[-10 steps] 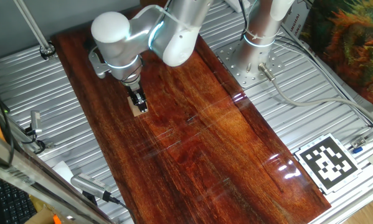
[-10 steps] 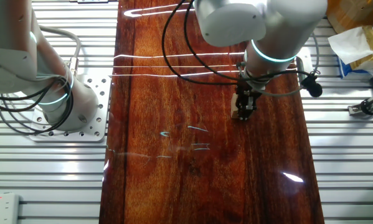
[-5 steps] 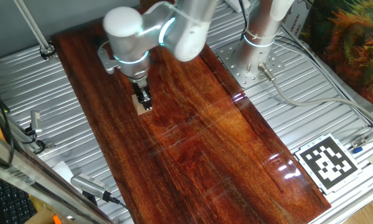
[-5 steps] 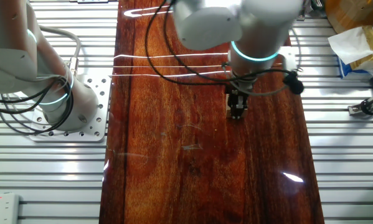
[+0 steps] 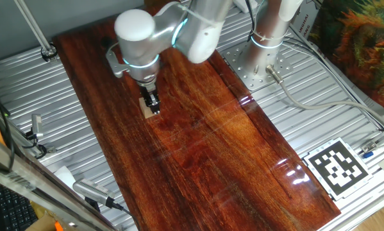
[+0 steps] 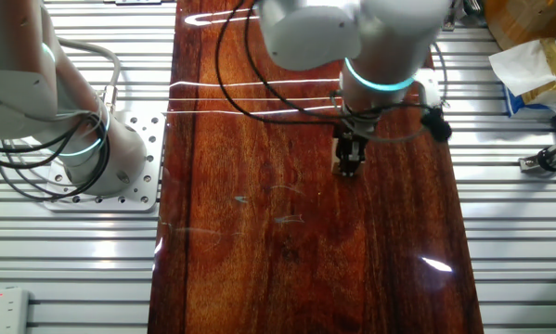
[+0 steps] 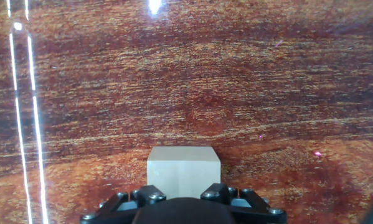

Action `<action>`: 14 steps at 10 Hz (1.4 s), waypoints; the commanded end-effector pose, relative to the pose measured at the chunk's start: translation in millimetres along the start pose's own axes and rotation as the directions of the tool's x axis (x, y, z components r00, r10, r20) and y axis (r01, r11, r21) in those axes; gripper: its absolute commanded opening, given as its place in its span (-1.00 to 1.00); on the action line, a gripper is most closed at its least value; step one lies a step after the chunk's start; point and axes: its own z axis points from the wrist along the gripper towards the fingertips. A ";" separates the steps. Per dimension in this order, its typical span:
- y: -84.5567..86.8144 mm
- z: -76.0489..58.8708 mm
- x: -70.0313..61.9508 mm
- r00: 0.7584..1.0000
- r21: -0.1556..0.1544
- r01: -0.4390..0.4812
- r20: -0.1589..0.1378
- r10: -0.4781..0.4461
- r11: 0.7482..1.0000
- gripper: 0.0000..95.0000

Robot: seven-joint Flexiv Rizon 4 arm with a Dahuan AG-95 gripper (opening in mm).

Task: Hold a small block with the gripper and sweep it from left to right on the table

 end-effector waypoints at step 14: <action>3.8 38.6 27.8 1.000 0.030 0.010 0.019 -0.011 0.999 -1.00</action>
